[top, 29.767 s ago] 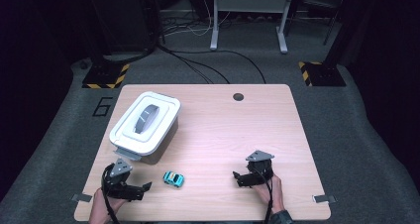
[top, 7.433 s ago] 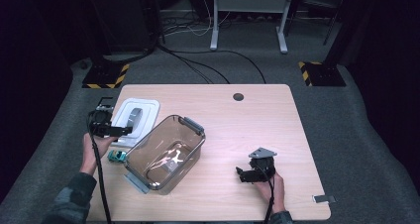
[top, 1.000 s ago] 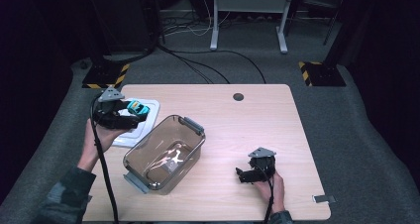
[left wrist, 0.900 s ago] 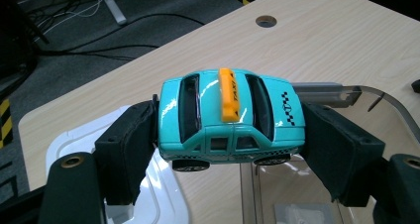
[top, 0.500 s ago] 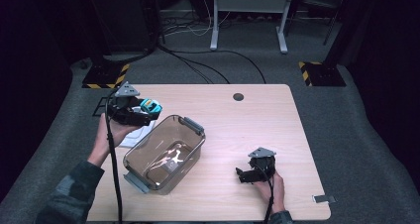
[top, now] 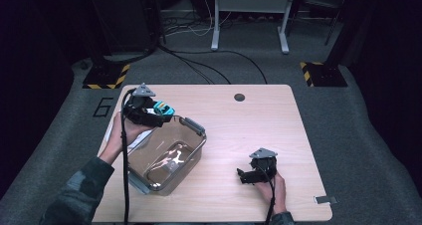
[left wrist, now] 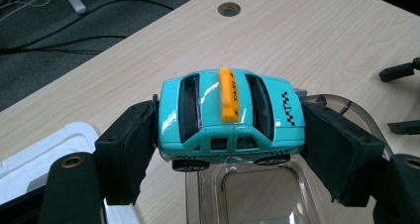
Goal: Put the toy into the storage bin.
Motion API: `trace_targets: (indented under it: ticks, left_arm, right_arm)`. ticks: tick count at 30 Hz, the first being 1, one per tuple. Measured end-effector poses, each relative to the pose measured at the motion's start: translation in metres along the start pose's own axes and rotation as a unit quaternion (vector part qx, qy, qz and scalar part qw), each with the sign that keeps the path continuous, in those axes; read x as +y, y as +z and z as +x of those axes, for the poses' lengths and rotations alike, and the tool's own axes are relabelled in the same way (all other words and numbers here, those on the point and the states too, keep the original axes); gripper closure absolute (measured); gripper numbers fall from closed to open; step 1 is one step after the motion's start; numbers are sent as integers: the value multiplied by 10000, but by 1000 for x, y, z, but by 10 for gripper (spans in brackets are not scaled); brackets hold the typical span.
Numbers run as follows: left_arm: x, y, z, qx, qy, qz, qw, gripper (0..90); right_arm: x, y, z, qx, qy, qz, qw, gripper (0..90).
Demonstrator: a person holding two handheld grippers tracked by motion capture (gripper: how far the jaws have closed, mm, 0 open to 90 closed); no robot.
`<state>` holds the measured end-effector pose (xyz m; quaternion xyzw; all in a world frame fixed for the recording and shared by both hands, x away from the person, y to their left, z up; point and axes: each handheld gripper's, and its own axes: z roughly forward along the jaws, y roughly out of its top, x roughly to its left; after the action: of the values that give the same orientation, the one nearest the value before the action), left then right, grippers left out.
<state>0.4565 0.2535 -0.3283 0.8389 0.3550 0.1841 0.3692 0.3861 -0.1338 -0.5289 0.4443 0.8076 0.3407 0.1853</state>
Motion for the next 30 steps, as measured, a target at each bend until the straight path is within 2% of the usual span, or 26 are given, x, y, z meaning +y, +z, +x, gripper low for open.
trace_targets:
  ticks: [11,23,30]
  left_arm:
    - [2,16,-7,-149,-3,190,9997,243]
    - [-1,32,-12,-218,11,456,9987,243]
    - [-6,41,-14,-252,-69,596,9979,243]
  right_arm:
    - [0,0,0,2,-3,-4,10000,13]
    - [0,0,0,3,-3,-5,10000,13]
    - [0,0,0,4,4,-4,10000,14]
